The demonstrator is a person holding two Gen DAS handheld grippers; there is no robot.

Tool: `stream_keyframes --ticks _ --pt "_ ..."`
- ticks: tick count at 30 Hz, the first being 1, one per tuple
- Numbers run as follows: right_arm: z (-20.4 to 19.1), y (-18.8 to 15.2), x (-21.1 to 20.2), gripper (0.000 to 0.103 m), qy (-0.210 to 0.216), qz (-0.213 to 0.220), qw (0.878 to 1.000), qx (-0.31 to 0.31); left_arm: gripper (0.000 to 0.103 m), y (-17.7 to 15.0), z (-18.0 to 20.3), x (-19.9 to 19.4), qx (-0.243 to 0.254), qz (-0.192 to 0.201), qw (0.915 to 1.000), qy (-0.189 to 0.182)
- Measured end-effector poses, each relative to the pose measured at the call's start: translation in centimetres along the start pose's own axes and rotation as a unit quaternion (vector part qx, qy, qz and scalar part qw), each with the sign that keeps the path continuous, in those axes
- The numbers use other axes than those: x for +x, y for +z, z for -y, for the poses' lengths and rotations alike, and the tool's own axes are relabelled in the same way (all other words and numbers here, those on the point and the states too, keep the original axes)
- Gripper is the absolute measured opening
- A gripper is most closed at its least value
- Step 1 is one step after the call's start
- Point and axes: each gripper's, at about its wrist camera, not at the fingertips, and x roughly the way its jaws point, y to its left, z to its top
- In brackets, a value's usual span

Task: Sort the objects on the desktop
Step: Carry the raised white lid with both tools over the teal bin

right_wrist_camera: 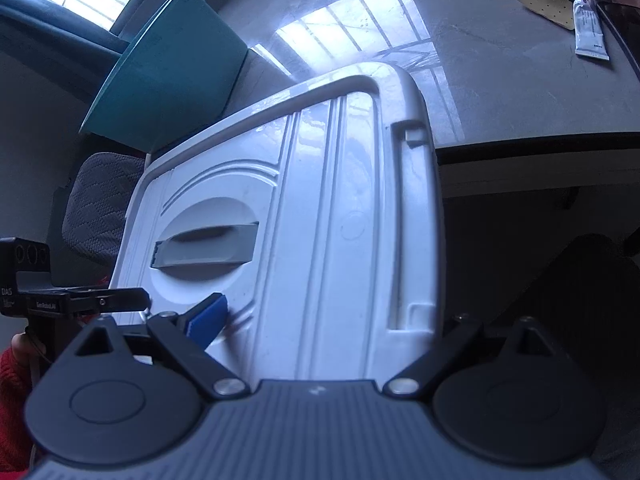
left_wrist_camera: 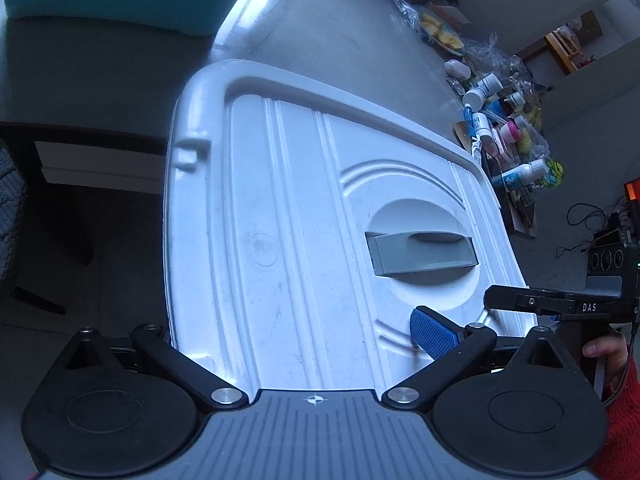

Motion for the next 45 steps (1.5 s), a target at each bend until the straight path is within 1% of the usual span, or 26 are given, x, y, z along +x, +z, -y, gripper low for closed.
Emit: stream_keyframes --ticks 5,9,13,20,26,29,37,40,45 --pt "-0.7 0.3 0.1 0.094 0.004 0.001 1.000 -0.015 0.103 -0.7 -1.4 -2.4 -0.006 0.015 0.9999 0.003" --pt "-2.4 0.7 1.0 0.094 0.008 0.003 1.000 -0.024 0.103 -0.7 -3.0 -4.7 -0.007 0.025 0.9996 0.006" --pt "-4.9 0.9 2.8 0.094 0.009 0.007 0.999 -0.031 0.103 -0.5 -5.2 -6.9 -0.008 0.033 0.9994 0.007" --pt "-9.5 1.0 6.7 0.094 0.012 0.006 0.999 -0.030 0.103 -0.4 -10.2 -11.8 -0.011 0.034 0.9993 0.012" --pt "-13.0 0.4 8.9 0.094 0.012 0.012 0.999 -0.032 0.103 0.1 -14.0 -15.2 -0.007 0.037 0.9992 0.010" --pt "-15.0 0.8 10.0 0.094 0.013 0.018 0.999 -0.031 0.103 0.6 -15.6 -16.9 -0.004 0.039 0.9992 0.011" --pt "-18.1 1.2 11.4 0.094 0.013 0.036 0.999 -0.026 0.103 2.1 -18.5 -20.8 0.011 0.043 0.9990 0.011" --pt "-19.2 1.3 11.7 0.094 0.010 0.043 0.999 -0.028 0.103 2.6 -18.8 -21.8 0.015 0.044 0.9989 0.007" --pt "-21.0 0.6 11.4 0.094 0.004 0.056 0.998 -0.032 0.103 3.4 -19.7 -23.7 0.022 0.047 0.9986 0.001"
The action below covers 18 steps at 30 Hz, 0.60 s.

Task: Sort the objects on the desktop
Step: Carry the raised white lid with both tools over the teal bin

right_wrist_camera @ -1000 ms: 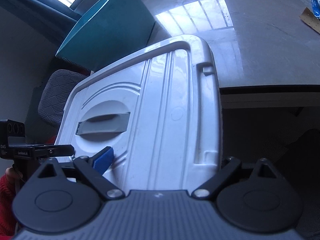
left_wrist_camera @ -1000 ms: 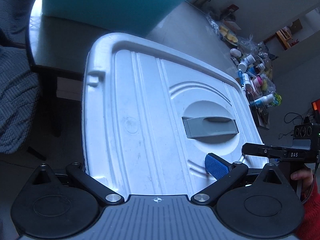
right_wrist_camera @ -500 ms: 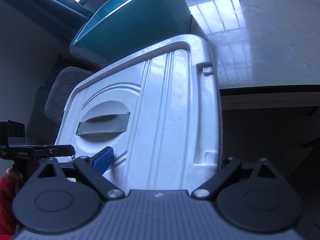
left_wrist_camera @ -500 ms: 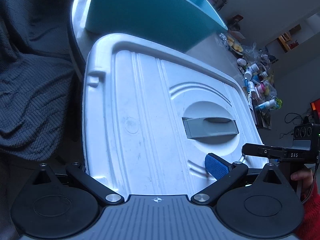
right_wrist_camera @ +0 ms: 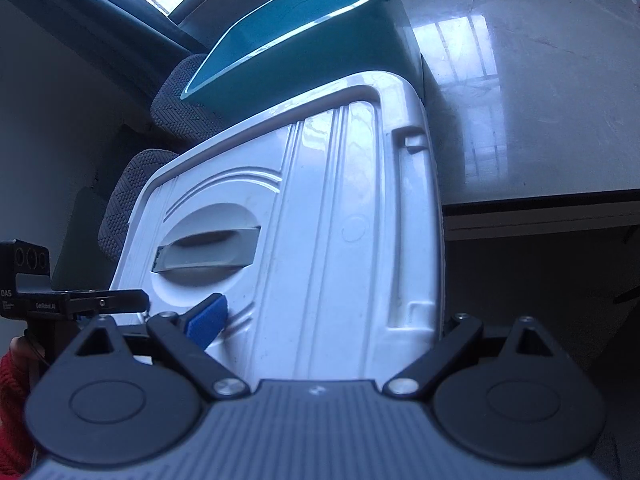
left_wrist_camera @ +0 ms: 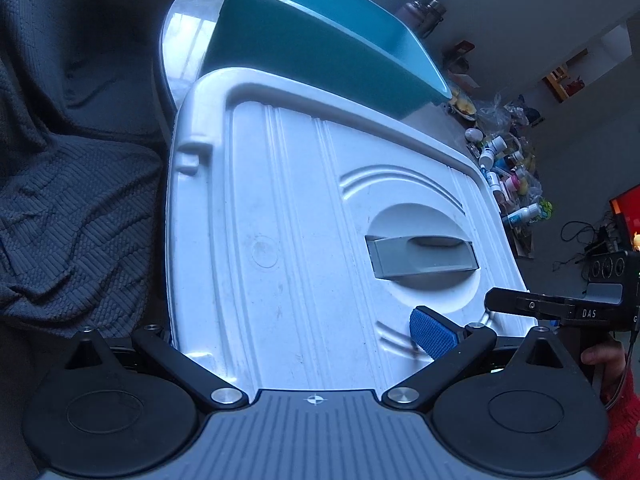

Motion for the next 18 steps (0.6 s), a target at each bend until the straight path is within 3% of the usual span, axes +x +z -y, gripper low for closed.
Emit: stream_keyframes --ticks 18 --pt "-6.2 0.9 -3.3 0.094 -0.002 0.041 0.999 -0.014 0.103 3.3 0.0 -7.2 0.031 0.018 0.9993 -0.010"
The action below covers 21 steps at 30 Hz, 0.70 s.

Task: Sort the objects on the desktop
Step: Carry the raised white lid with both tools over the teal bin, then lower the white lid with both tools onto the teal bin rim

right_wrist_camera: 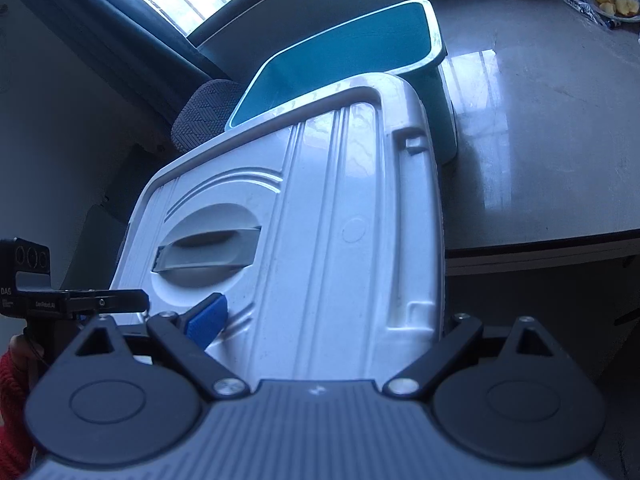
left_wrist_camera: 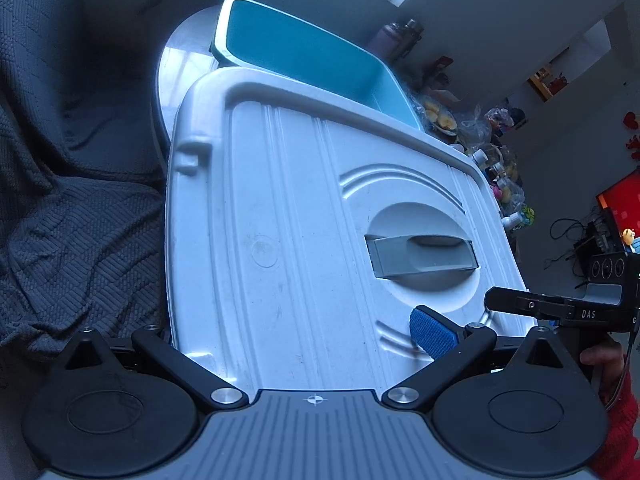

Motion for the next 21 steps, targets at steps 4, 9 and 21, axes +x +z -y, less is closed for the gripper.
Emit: stream_keyframes --ticks 4,9,21 --pt "-1.5 1.3 1.0 0.094 -0.003 0.006 1.000 -0.003 0.103 0.5 0.6 -0.3 0.002 0.002 1.0000 -0.003" --pt "-1.6 1.4 0.2 0.094 -0.002 0.012 1.000 -0.012 0.103 0.8 0.8 -0.8 -0.001 0.003 1.0000 -0.003" --pt "-1.9 2.1 0.3 0.094 0.009 0.019 1.000 -0.015 0.103 2.2 0.5 -1.4 0.005 0.009 0.9999 0.005"
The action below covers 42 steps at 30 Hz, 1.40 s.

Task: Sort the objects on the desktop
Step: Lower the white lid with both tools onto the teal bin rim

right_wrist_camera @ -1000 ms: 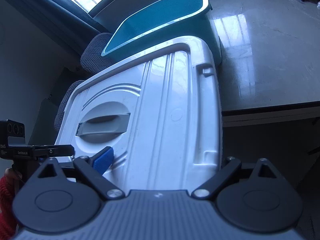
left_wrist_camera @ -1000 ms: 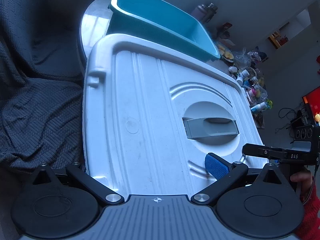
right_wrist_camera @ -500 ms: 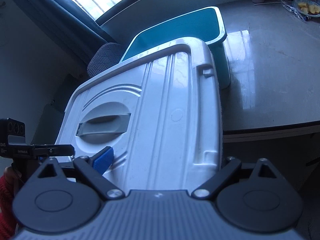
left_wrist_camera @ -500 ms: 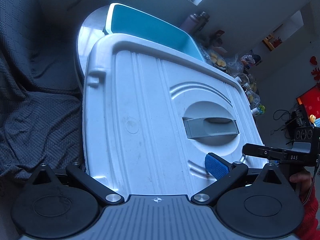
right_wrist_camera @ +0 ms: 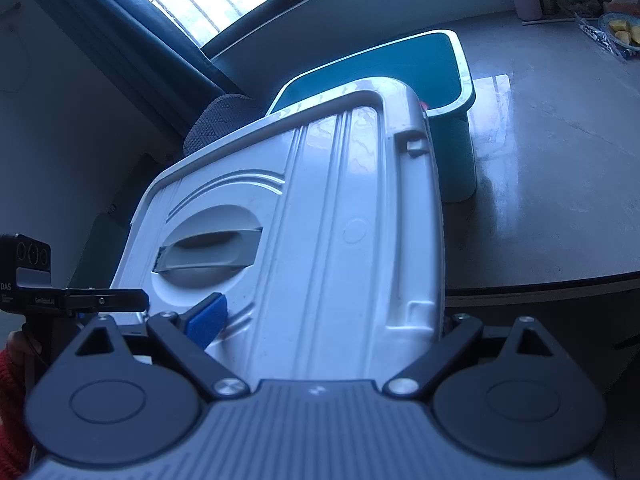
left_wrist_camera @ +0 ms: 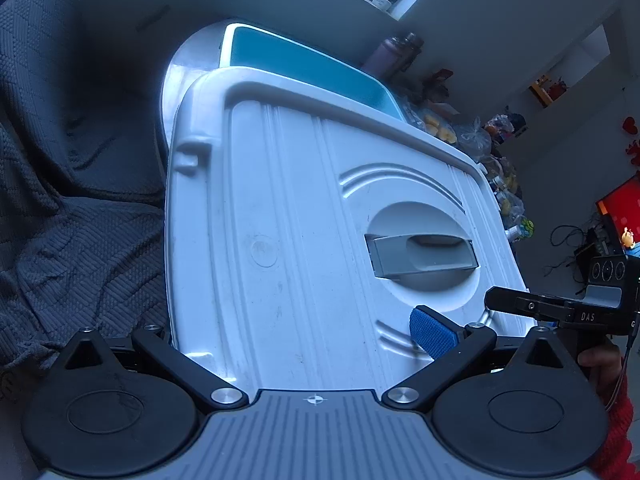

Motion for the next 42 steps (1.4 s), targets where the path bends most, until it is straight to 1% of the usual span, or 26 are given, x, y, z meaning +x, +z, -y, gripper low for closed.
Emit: stream_keyframes --ticks 14,25,33,42 --pt "0.4 3.2 0.6 0.094 -0.004 0.004 1.000 0.001 0.103 4.2 0.0 1.9 0.001 0.000 1.0000 -0.002" --pt "0.7 5.9 1.4 0.094 -0.006 0.005 1.000 0.002 0.103 8.1 -0.5 3.7 0.001 -0.001 1.0000 -0.003" --pt "1.6 7.7 1.4 0.094 -0.012 0.006 1.000 0.009 0.103 11.2 -0.7 5.5 0.005 -0.006 0.9999 -0.008" --pt "3.0 10.3 2.4 0.094 -0.011 0.004 1.000 0.013 0.103 14.8 -1.0 7.5 0.005 -0.010 0.9999 -0.005"
